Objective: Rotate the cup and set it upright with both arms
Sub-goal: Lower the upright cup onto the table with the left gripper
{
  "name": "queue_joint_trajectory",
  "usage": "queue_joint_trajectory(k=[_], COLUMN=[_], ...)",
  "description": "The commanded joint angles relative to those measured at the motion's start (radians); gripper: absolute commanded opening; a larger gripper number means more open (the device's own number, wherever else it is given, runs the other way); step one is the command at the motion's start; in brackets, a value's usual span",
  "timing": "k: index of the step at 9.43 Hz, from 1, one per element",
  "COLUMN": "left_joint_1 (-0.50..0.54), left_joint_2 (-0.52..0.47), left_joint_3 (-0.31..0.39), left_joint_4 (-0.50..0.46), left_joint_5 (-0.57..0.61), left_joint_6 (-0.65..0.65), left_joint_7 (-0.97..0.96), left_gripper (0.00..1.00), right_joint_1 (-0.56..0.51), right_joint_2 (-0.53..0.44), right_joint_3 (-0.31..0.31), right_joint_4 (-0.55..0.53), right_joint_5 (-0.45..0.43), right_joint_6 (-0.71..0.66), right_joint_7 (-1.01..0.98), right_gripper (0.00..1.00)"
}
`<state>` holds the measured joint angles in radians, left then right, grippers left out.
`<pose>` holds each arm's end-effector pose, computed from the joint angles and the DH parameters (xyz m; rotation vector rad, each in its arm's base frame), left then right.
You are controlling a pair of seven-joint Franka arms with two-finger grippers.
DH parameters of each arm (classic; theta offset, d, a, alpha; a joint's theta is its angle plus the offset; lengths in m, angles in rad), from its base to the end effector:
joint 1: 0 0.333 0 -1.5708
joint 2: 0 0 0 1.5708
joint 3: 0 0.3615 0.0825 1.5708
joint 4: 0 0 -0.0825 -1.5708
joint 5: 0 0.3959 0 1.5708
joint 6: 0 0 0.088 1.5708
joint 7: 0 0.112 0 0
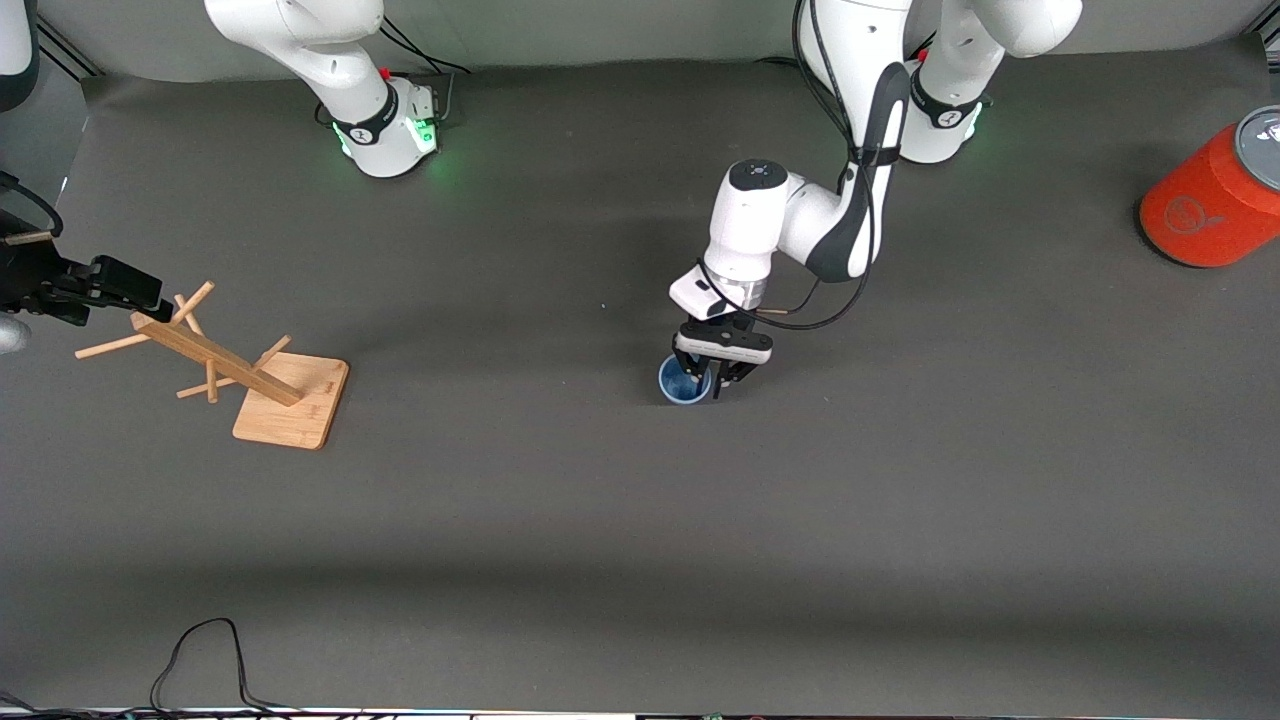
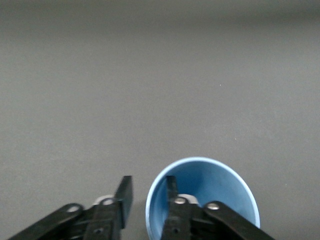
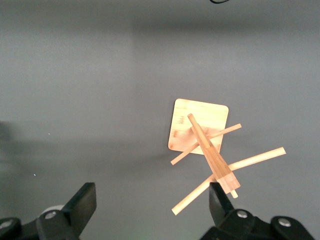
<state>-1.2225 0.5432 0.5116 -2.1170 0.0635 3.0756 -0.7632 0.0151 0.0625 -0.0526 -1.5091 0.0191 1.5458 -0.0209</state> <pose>0.4709 -0.4410 0.2589 2.9063 -0.1976 0.7770 0.5856 -0.0187 0.6567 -3.1247 0.0255 0.0394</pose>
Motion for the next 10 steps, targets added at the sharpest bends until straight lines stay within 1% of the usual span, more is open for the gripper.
queue_joint_trajectory(k=[1, 2, 3, 4, 5, 6, 7, 9, 10], left_joint_1=[-0.025, -0.025, -0.025, -0.023, -0.019, -0.011, 0.003, 0.053, 0.072], left_joint_2=[-0.014, -0.016, -0.019, -0.037, -0.066, -0.087, -0.094, -0.094, -0.094], left_joint_3=[0.016, 0.016, 0.016, 0.016, 0.016, 0.016, 0.018, 0.013, 0.013], left_joint_4=[-0.011, -0.011, -0.009, 0.002, 0.027, 0.073, 0.142, 0.303, 0.368], left_joint_5=[-0.002, -0.002, -0.002, -0.002, -0.002, -0.001, -0.001, -0.004, -0.039], left_joint_6=[-0.021, -0.023, -0.029, -0.081, -0.171, -0.269, -0.384, -0.626, -0.719], left_joint_7=[-0.018, -0.016, -0.016, -0.015, -0.01, -0.002, 0.007, 0.085, 0.126], left_gripper=[0.75, 0.89, 1.0, 1.0, 1.0, 1.0, 1.0, 1.0, 1.0], right_joint_1=[0.008, 0.008, 0.008, 0.008, 0.008, 0.008, 0.008, 0.008, 0.008], right_joint_2=[-0.016, -0.015, -0.016, -0.016, -0.016, -0.016, -0.016, -0.016, -0.016], right_joint_3=[-0.01, -0.01, -0.012, -0.01, -0.01, -0.01, -0.01, -0.01, -0.01], right_joint_4=[-0.017, -0.017, -0.017, -0.016, -0.016, -0.016, -0.016, -0.016, -0.017], right_joint_5=[0.018, 0.018, 0.018, 0.018, 0.018, 0.018, 0.018, 0.018, 0.018], right_joint_6=[0.007, 0.007, 0.007, 0.007, 0.007, 0.007, 0.007, 0.005, 0.005], right_joint_7=[-0.013, -0.013, -0.013, -0.013, -0.011, -0.011, -0.011, -0.013, -0.011], right_gripper=[1.0, 1.0, 1.0, 1.0, 1.0, 1.0, 1.0, 1.0, 1.0])
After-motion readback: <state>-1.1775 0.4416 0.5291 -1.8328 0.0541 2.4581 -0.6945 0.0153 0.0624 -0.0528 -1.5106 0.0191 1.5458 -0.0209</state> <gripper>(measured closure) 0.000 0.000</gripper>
